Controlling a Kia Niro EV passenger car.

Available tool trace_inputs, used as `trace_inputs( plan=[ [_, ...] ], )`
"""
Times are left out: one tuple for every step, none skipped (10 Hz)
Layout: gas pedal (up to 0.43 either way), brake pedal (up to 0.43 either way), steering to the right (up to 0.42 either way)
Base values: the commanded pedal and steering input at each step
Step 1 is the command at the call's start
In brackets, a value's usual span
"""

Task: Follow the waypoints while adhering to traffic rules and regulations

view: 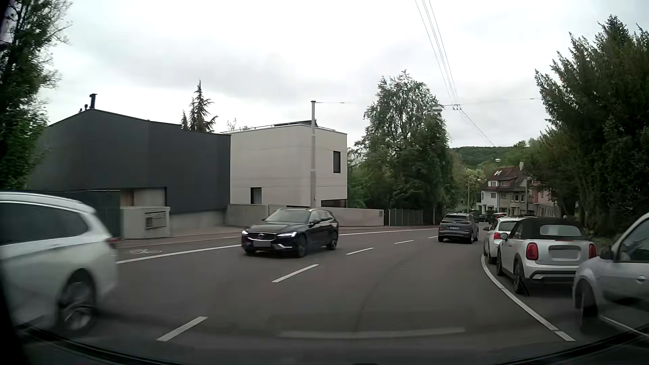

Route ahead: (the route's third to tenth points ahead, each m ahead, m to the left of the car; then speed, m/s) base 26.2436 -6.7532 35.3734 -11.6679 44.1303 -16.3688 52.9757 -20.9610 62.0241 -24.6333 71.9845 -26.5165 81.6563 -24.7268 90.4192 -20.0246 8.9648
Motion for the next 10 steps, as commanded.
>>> trace_inputs(
  plan=[
    [0.039, 0.0, 0.103],
    [0.039, 0.0, 0.101],
    [0.039, 0.0, 0.099],
    [0.039, 0.0, 0.097],
    [0.039, 0.0, 0.097],
    [0.039, 0.0, 0.097],
    [0.039, 0.0, 0.097],
    [0.039, 0.0, 0.097],
    [0.039, 0.0, 0.096],
    [0.039, 0.0, 0.096]
  ],
)
